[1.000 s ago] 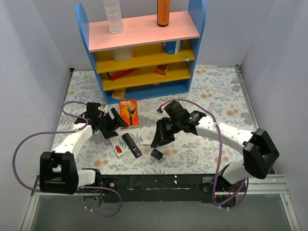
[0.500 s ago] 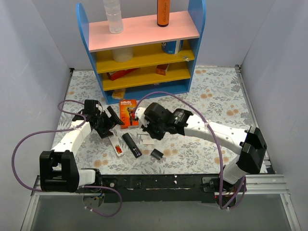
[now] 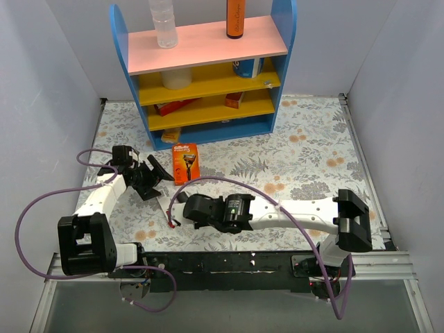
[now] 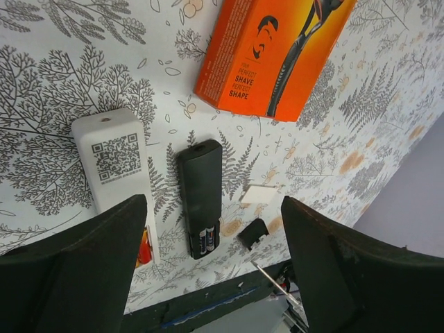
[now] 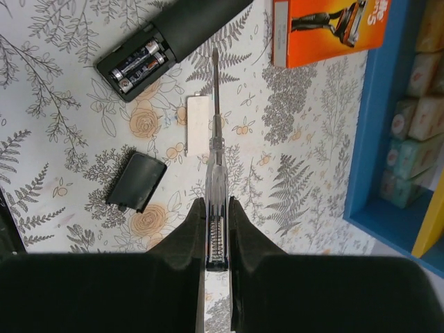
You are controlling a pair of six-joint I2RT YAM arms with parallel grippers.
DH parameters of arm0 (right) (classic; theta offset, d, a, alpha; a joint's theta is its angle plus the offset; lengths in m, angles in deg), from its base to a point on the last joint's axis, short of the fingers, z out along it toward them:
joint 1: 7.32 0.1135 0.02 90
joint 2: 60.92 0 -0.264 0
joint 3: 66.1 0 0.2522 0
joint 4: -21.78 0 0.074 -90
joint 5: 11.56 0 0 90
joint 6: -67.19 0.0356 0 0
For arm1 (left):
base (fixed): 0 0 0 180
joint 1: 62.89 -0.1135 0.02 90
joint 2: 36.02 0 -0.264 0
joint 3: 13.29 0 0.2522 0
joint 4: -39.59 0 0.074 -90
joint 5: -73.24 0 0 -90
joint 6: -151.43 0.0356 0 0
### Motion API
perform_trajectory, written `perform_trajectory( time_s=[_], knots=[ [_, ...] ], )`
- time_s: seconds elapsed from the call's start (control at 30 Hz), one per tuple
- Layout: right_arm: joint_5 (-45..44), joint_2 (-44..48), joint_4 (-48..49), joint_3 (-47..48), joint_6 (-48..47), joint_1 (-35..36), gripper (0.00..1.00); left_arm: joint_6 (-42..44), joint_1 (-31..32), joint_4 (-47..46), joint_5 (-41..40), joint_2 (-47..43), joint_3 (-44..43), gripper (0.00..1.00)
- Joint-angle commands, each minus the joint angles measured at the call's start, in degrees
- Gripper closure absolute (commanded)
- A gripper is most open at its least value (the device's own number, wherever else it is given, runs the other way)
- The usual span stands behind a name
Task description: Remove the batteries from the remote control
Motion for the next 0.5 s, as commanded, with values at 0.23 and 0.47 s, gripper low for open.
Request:
perform_trajectory(
  time_s=[0.23,0.47],
  knots=[
    [-5.4,-4.4,-2.8,1.8,-6.8,6.1,0.99,1.6,-0.1,-2.7,6.6,-0.1,2.0,0.24],
    [-5.8,-7.0,-4.7,3.1,-6.8,7.4,0.99,1.7,-0.2,-3.6,8.0,0.2,3.0,0.24]
  ],
)
